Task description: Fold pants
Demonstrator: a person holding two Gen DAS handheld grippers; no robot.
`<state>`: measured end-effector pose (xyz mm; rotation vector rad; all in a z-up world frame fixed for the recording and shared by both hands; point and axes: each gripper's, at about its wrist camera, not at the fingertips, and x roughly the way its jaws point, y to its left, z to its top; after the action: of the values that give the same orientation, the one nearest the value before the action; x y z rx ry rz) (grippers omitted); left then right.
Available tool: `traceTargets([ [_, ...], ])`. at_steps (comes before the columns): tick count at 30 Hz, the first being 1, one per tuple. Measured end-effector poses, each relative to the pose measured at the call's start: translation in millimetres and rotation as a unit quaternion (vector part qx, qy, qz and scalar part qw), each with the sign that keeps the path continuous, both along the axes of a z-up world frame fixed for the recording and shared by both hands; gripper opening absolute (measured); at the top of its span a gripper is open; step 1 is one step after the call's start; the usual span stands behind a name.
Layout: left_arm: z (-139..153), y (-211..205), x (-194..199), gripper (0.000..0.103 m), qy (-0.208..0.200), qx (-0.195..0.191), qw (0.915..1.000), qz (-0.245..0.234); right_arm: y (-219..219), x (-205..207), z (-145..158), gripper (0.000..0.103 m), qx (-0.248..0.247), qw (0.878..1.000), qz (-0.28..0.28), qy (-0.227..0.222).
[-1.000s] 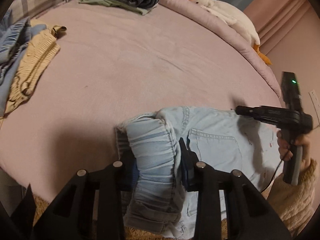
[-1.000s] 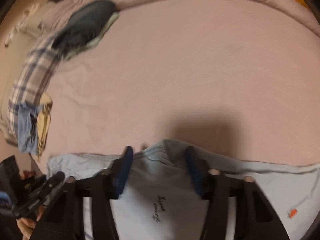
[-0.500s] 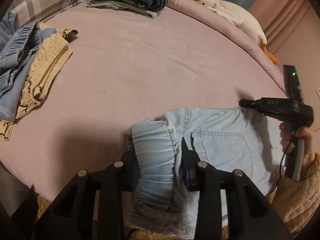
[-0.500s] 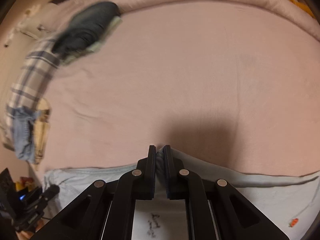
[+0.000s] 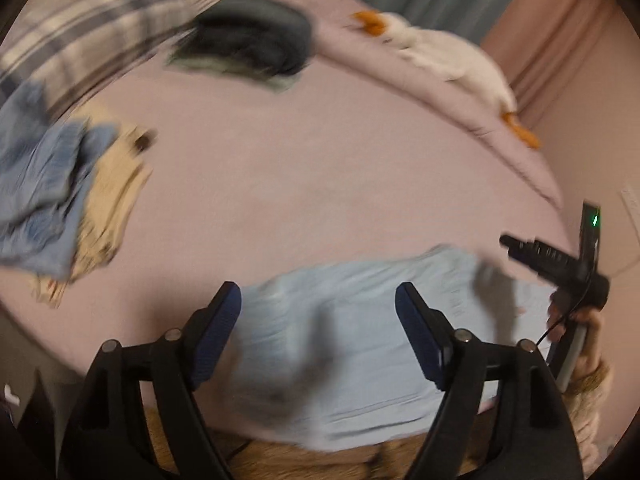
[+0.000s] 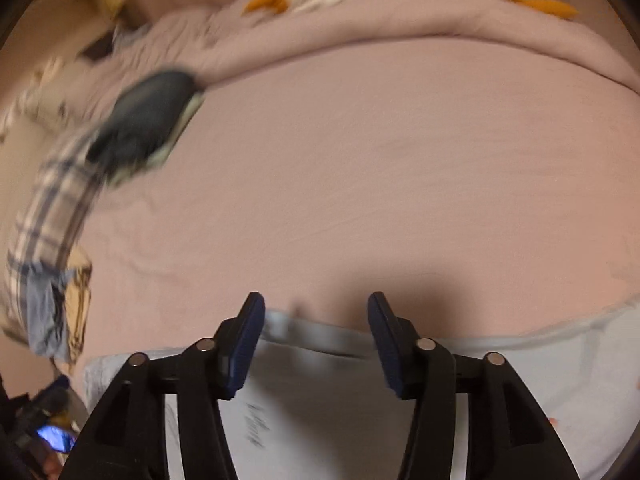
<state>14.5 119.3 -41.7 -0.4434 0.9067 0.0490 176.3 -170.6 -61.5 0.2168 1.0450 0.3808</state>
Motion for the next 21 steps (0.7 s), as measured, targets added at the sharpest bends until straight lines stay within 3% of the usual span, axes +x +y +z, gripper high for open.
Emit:
traceTargets([
  [3, 3, -32, 28, 0.080, -0.003, 0.002, 0.9993, -0.038, -83, -6, 4, 0.065, 0.001, 0.996, -0.088, -0.002],
  [6, -11, -75, 72, 0.077, 0.005, -0.015, 0.9965, -0.082, -161, -8, -3, 0.068, -0.033, 0.983, -0.180, 0.003],
  [12, -58, -138, 138, 0.030, 0.056, -0.041, 0.9876, -0.141, -271, -4, -27, 0.068, -0.078, 0.954, -0.287, 0.041],
  [15, -79, -149, 152, 0.029, 0.081, -0.039, 0.9844, -0.151, -308, 2, -34, 0.068, -0.095, 0.943, -0.317, 0.041],
  [18, -88, -153, 155, 0.029, 0.084, -0.013, 0.9865, -0.140, -339, 13, -41, 0.068, -0.066, 0.940, -0.332, 0.046],
  [21, -89, -149, 157, 0.029, 0.086, -0.019, 0.9866, -0.138, -338, 27, -48, 0.068, -0.069, 0.938, -0.337, 0.048],
])
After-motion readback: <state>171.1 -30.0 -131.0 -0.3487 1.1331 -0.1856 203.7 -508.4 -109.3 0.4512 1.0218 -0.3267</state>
